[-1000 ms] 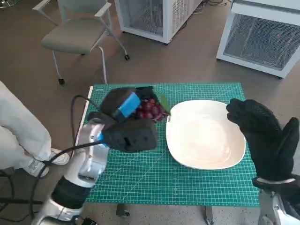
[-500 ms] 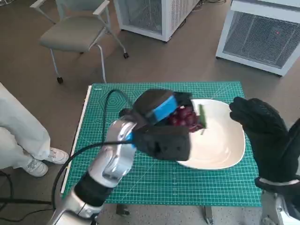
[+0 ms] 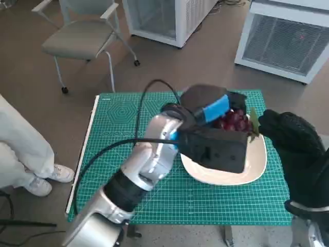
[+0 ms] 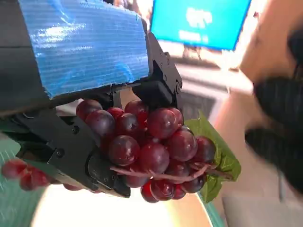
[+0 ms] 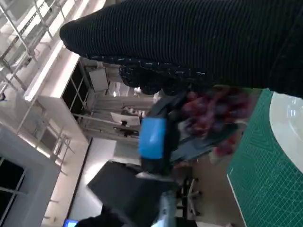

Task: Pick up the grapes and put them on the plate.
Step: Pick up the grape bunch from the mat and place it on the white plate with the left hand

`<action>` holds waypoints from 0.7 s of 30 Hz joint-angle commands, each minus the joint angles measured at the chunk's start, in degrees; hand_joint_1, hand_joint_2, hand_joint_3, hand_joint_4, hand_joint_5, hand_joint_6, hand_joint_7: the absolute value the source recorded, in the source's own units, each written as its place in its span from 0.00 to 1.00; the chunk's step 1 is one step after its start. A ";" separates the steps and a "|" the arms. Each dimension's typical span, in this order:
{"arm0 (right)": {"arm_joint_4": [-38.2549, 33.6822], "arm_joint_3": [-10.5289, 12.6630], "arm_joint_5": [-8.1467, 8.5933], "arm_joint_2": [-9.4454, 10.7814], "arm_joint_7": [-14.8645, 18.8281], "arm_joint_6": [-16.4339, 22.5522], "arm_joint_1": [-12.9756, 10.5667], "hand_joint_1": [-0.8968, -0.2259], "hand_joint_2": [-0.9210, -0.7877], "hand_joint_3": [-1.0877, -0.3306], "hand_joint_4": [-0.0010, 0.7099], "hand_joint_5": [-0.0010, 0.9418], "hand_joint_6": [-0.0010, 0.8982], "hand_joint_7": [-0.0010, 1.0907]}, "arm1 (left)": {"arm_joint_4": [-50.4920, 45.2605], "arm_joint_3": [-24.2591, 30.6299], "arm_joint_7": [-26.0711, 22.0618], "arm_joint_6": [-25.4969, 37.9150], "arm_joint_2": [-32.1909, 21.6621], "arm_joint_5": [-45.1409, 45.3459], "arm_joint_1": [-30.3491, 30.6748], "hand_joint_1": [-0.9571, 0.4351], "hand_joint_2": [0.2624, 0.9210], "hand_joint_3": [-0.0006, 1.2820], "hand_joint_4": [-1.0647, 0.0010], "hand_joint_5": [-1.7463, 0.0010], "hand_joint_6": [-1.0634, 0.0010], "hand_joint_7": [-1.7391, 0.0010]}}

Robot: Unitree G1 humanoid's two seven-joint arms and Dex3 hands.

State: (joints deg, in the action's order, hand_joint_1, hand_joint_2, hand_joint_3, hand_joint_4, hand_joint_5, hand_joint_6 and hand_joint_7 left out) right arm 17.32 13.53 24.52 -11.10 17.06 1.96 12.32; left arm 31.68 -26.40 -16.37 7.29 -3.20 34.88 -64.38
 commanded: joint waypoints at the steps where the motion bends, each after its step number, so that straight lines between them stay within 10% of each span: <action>1: 0.84 0.10 -0.29 0.22 -1.23 -0.66 -1.70 0.79 0.00 0.67 0.61 0.83 0.28 0.89 | 2.11 -0.19 0.33 -1.95 1.16 -0.92 -1.46 0.69 0.96 0.06 0.38 0.22 0.26 0.52; 17: 1.70 -0.52 -1.20 0.67 -2.88 -0.21 -2.96 0.80 0.00 0.66 0.61 0.82 0.28 0.89 | 5.51 1.35 -1.92 -1.95 3.86 -5.03 -0.25 0.67 0.99 0.07 0.36 0.34 0.43 0.33; 21: 1.47 -0.72 -1.39 0.92 -2.99 -0.10 -2.93 0.80 0.00 0.66 0.61 0.82 0.29 0.88 | 5.65 1.12 -2.69 -1.19 4.36 -5.72 0.25 0.55 0.93 0.07 0.49 0.62 0.54 0.41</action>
State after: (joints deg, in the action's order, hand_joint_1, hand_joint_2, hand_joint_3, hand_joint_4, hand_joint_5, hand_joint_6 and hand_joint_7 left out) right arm 19.22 13.17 23.48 -10.64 14.62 2.00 10.37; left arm 37.19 -25.67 -18.36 5.44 0.28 30.28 -64.19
